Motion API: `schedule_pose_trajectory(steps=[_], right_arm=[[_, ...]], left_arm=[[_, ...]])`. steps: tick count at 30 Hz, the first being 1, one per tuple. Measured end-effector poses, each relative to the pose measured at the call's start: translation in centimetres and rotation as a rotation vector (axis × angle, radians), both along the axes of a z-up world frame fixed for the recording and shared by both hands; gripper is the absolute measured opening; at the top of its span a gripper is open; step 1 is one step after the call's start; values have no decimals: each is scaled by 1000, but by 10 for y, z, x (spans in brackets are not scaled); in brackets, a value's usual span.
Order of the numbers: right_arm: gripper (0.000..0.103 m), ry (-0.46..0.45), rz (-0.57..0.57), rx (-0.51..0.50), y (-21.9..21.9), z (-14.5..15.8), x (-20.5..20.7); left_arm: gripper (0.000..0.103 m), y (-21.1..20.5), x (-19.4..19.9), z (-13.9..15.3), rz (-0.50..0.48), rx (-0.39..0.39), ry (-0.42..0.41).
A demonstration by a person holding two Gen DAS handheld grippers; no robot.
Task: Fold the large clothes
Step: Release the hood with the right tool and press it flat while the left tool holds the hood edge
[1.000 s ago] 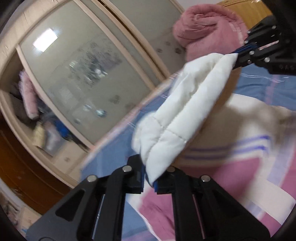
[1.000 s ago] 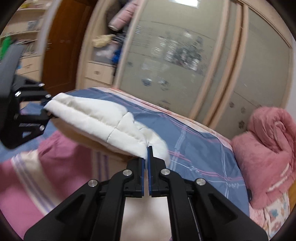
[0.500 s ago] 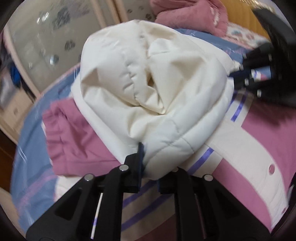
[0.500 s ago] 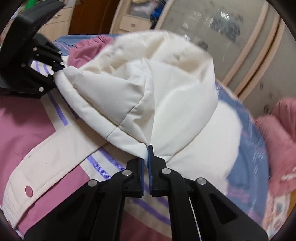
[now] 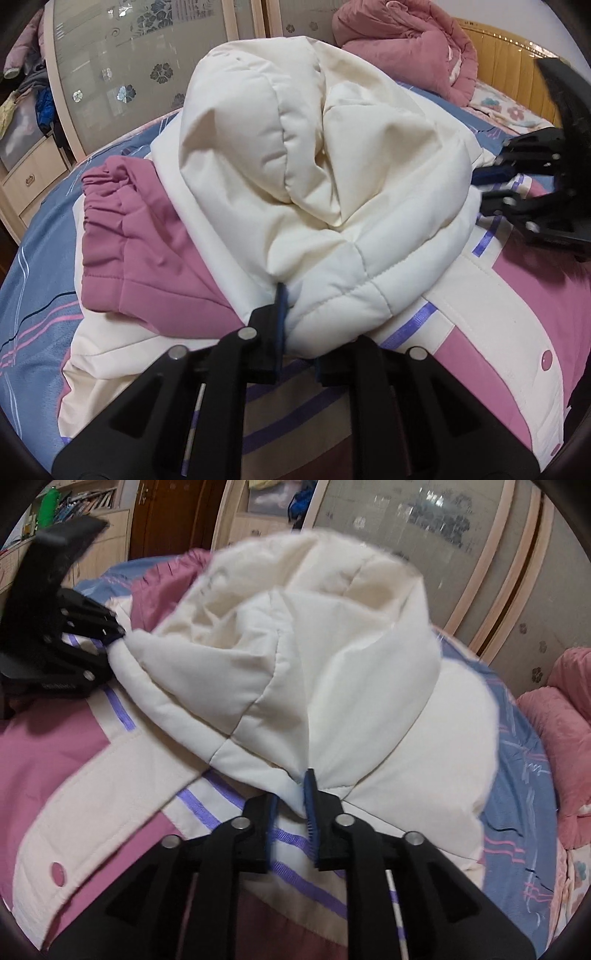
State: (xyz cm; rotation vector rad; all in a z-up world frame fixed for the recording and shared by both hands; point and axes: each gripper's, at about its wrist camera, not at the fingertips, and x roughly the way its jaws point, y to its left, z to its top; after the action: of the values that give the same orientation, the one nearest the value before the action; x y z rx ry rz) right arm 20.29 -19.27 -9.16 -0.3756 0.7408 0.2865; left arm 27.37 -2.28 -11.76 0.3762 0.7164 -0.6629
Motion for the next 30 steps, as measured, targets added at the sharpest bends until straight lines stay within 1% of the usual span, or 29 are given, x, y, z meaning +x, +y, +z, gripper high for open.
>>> schedule_pose_trajectory(steps=[1, 2, 3, 5, 6, 8, 10, 11, 12, 13, 15, 16, 18, 20, 21, 23, 24, 26, 27, 28, 29, 30], right_arm=[[101, -11, -29, 14, -1, 10, -8], [101, -27, -57, 52, -4, 23, -14], [102, -14, -67, 120, -9, 38, -19], [102, 33, -85, 227, -19, 59, -20], [102, 64, -113, 292, -27, 76, -17], [102, 57, -192, 388, -37, 105, -8], [102, 31, -264, 514, -43, 141, 16], [102, 23, -285, 549, -44, 151, 27], [102, 12, -299, 562, -43, 159, 41], [102, 2, -323, 560, -39, 169, 63], [102, 21, -373, 566, -27, 177, 111], [102, 38, -391, 570, -24, 177, 126], [102, 72, -450, 548, -14, 174, 171], [102, 84, -490, 512, -10, 168, 199], [102, 87, -523, 479, -8, 159, 217], [102, 105, -562, 445, -8, 136, 231], [102, 129, -587, 438, -9, 120, 238], [102, 228, -637, 413, -13, 70, 243], [102, 250, -641, 387, -14, 52, 242], [102, 246, -631, 318, -11, 30, 237], [102, 215, -604, 273, -9, 14, 229], [102, 181, -581, 269, -10, 2, 220]], left_arm=[[13, 0, -2, -1, 1, 0, -5], [13, 0, -3, -2, 2, 2, -10], [13, -1, -4, -3, 3, 7, -17], [13, -4, -7, -4, 4, 26, -35], [13, -6, -8, -4, 5, 35, -43], [13, -8, -11, -4, 3, 55, -62], [13, -9, -12, -4, 3, 64, -70], [13, -8, -11, -4, 2, 64, -70], [13, -7, -10, -4, 2, 60, -67], [13, -5, -10, -4, 2, 56, -65], [13, -10, -11, -4, 3, 53, -66], [13, -10, -11, -4, 3, 52, -67], [13, -9, -11, -4, 2, 50, -65], [13, -10, -11, -4, 3, 47, -62], [13, -10, -11, -4, 3, 45, -60], [13, -8, -11, -4, 3, 41, -59], [13, -8, -11, -4, 2, 39, -58], [13, -7, -10, -4, 2, 34, -54], [13, -6, -9, -4, 1, 32, -51], [13, -5, -9, -3, 0, 27, -47], [15, -5, -8, -3, -1, 26, -46], [16, -5, -9, -4, -3, 29, -48]])
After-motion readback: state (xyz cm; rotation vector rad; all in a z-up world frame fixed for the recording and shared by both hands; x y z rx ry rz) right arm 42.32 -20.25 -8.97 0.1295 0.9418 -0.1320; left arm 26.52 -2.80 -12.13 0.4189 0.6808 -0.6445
